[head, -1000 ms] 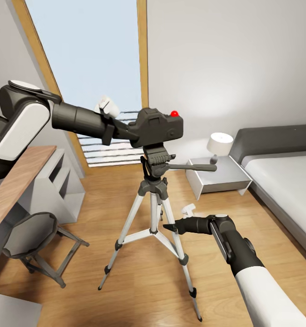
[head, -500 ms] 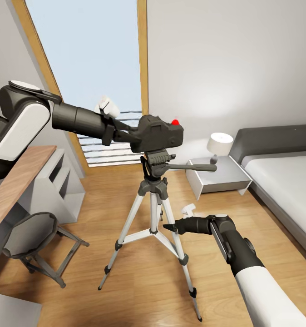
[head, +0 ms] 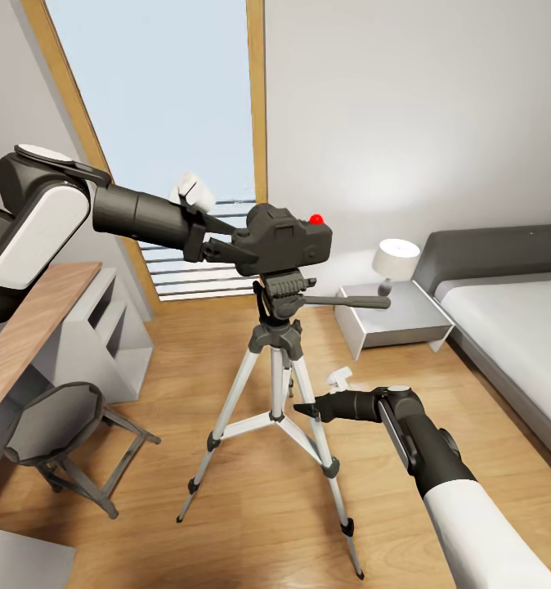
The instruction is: Attach the digital camera to the camera tripod in the bedroom.
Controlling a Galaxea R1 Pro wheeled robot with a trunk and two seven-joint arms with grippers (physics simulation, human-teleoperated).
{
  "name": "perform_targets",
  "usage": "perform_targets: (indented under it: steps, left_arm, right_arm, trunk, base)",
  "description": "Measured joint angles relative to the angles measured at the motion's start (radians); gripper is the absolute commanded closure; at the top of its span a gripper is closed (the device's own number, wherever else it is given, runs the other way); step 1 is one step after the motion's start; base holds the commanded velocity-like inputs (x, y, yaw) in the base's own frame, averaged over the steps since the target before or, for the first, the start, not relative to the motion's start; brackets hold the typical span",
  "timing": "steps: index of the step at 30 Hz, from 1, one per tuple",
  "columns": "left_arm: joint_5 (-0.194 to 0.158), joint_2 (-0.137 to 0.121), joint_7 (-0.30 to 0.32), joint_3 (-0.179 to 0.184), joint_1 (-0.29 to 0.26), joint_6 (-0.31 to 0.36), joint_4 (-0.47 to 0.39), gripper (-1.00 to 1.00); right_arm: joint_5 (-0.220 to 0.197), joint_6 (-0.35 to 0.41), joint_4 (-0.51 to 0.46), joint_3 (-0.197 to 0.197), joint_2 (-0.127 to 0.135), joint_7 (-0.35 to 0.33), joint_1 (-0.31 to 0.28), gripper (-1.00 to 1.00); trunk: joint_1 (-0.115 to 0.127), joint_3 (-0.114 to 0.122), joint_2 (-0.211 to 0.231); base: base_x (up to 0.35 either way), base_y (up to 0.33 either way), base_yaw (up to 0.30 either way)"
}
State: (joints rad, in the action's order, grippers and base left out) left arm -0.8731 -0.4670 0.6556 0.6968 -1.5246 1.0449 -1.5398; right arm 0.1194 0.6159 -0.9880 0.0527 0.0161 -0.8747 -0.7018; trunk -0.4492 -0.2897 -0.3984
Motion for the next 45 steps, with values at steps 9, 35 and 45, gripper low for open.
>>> perform_targets:
  steps: [9, 35, 45]
  left_arm:
    - [0.0, 0.001, 0.0, -0.005, 0.0, -0.001, 0.001, -1.0]
    - [-0.001, -0.267, -0.094, -0.245, 0.002, -0.004, 0.008, -1.0]
    - [0.002, -0.398, -0.27, -0.227, 0.065, -0.003, 0.063, -1.0]
  right_arm:
    - [0.0, 0.0, 0.0, 0.0, 0.0, 0.0, 0.0, 1.0]
    - [0.0, 0.007, -0.004, 0.0, -0.001, 0.004, 0.0, 1.0]
    - [0.001, 0.012, -0.007, 0.0, -0.002, 0.002, 0.0, 1.0]
  trunk:
    - [0.0, 0.0, 0.0]
    - [0.0, 0.0, 0.0]
    - [0.0, 0.0, 0.0]
  base:
    - [0.0, 0.0, 0.0]
    - [0.0, 0.0, 0.0]
    - [0.0, 0.0, 0.0]
